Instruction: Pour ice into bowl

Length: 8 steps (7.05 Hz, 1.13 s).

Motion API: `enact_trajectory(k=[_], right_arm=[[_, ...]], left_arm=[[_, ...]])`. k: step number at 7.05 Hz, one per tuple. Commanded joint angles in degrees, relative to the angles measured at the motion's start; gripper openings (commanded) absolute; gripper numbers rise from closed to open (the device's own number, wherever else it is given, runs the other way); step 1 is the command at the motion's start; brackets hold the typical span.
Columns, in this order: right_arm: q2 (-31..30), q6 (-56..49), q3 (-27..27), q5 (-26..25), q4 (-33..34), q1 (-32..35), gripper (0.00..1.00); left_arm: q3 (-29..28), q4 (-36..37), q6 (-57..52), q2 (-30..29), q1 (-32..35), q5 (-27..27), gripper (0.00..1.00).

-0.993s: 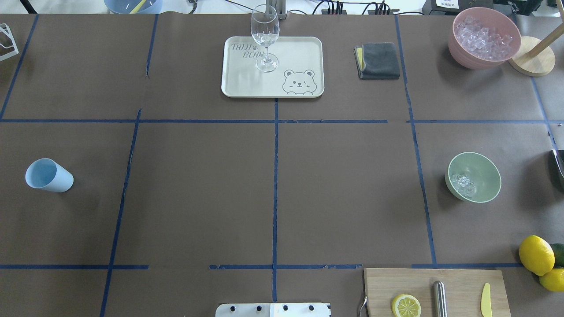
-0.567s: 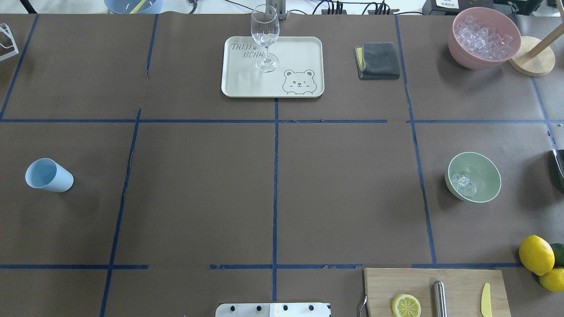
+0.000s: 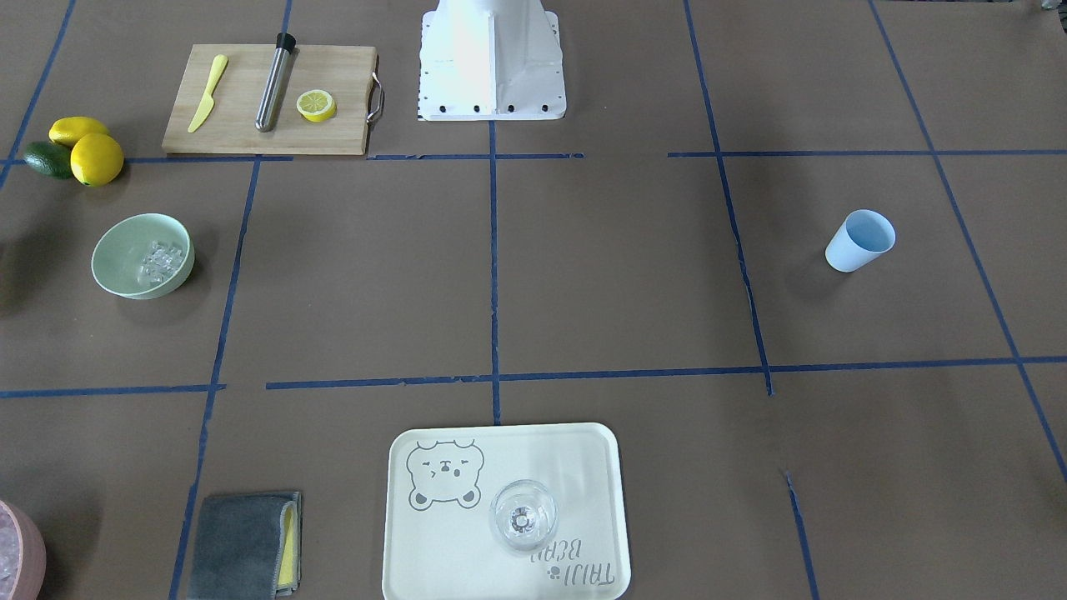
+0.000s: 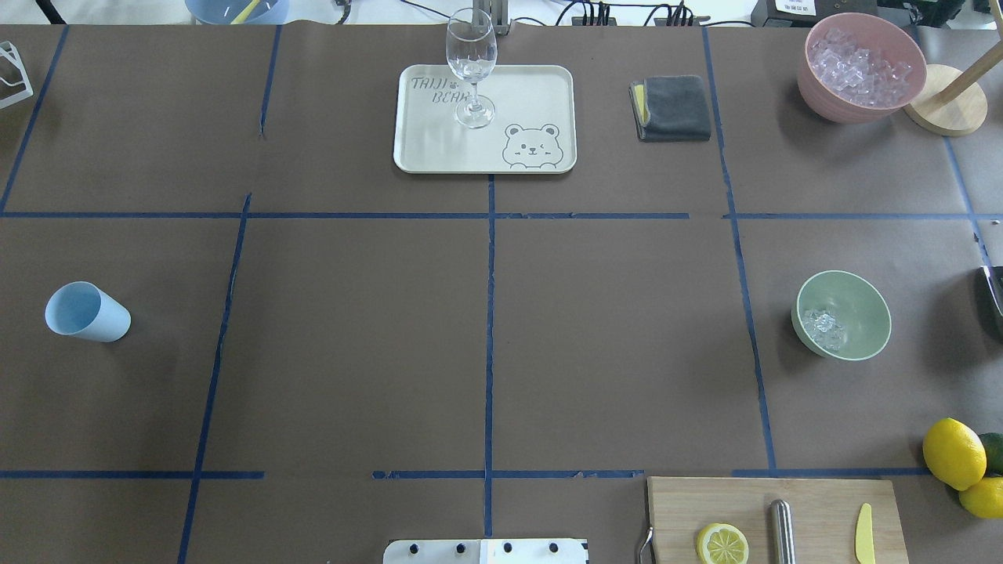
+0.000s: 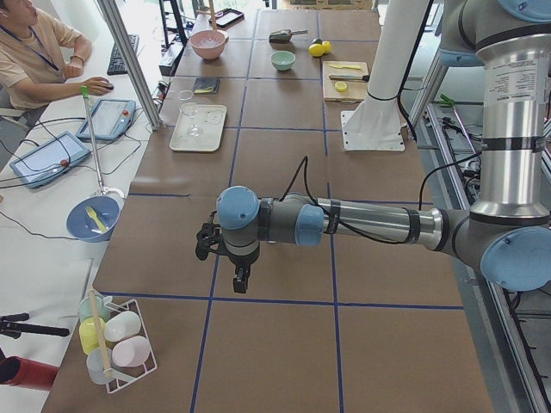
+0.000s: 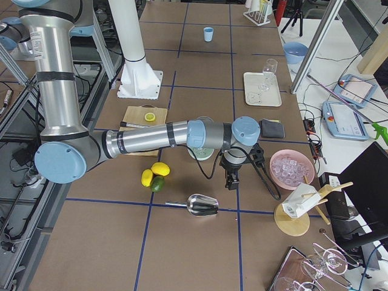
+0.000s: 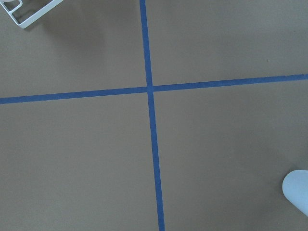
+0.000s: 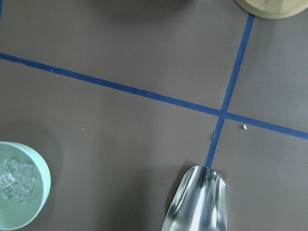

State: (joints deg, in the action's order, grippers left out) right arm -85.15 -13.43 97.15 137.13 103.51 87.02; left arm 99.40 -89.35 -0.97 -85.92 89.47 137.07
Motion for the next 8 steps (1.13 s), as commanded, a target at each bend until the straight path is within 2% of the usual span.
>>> enact_trajectory(k=[1, 8], right_arm=[[-0.11, -0.01, -0.21, -0.11, -0.24, 0.0, 1.0], [-0.02, 0.07, 0.49, -0.02, -0.32, 0.0, 1.0]], left_arm=[[-0.26, -0.03, 0.0, -0.04, 0.0, -0.05, 1.0], [-1.14, -0.12, 0.18, -0.04, -0.26, 0.65, 1.0]])
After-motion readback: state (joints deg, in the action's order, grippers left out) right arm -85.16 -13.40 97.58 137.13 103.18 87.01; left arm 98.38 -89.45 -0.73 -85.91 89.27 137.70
